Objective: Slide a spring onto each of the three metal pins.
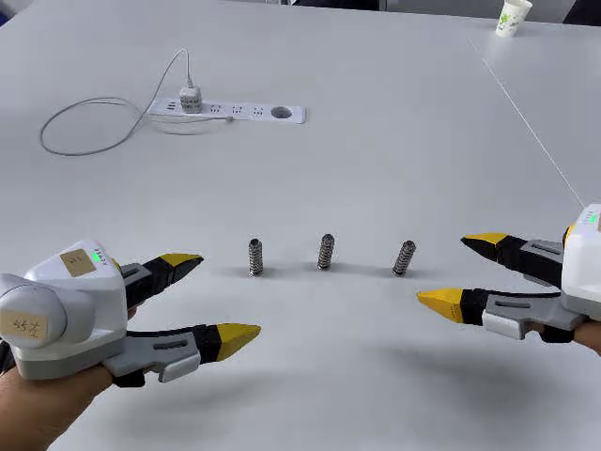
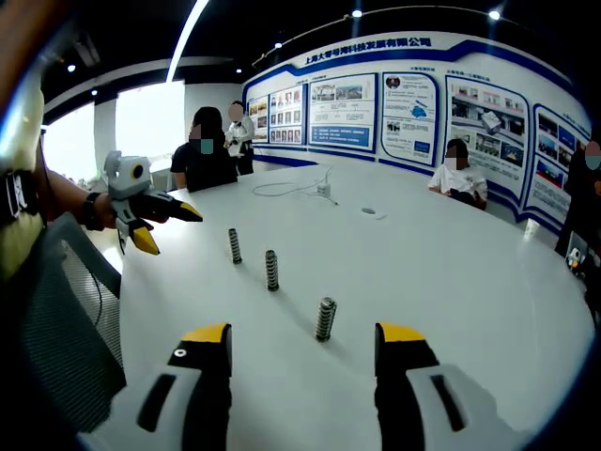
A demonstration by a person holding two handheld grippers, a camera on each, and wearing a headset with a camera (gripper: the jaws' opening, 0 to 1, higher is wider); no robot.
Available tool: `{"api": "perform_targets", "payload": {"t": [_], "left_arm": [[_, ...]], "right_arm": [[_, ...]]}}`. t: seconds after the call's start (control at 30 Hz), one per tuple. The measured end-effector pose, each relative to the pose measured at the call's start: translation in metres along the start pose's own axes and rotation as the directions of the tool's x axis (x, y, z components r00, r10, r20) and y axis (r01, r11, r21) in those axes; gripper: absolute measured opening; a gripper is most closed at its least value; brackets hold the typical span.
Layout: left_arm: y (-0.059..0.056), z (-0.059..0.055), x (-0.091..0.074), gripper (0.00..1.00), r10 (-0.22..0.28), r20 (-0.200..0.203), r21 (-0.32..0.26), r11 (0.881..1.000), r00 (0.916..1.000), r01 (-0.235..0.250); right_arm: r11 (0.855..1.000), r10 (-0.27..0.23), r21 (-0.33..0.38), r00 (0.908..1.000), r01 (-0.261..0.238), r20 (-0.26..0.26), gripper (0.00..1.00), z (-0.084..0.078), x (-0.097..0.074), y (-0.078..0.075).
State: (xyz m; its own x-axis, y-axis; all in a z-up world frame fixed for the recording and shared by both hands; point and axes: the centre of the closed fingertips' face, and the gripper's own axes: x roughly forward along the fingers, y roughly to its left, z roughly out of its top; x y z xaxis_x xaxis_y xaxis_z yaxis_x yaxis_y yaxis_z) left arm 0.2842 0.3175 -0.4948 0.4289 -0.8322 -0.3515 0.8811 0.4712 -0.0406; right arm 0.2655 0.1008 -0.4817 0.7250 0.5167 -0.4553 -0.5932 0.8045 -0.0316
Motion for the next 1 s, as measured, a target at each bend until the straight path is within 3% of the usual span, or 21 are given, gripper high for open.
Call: {"api": "perform_targets", "payload": {"t": [1.0], "left_arm": [[0.0023,0.0018,0.0018,0.69,0.005,0.000,-0.001,1.000,1.0000,-0.005]], "right_arm": [[1.000,0.012,0.000,0.9998,-0.012,0.014,0.63,0.0037,0.0063,0.0036]]}}
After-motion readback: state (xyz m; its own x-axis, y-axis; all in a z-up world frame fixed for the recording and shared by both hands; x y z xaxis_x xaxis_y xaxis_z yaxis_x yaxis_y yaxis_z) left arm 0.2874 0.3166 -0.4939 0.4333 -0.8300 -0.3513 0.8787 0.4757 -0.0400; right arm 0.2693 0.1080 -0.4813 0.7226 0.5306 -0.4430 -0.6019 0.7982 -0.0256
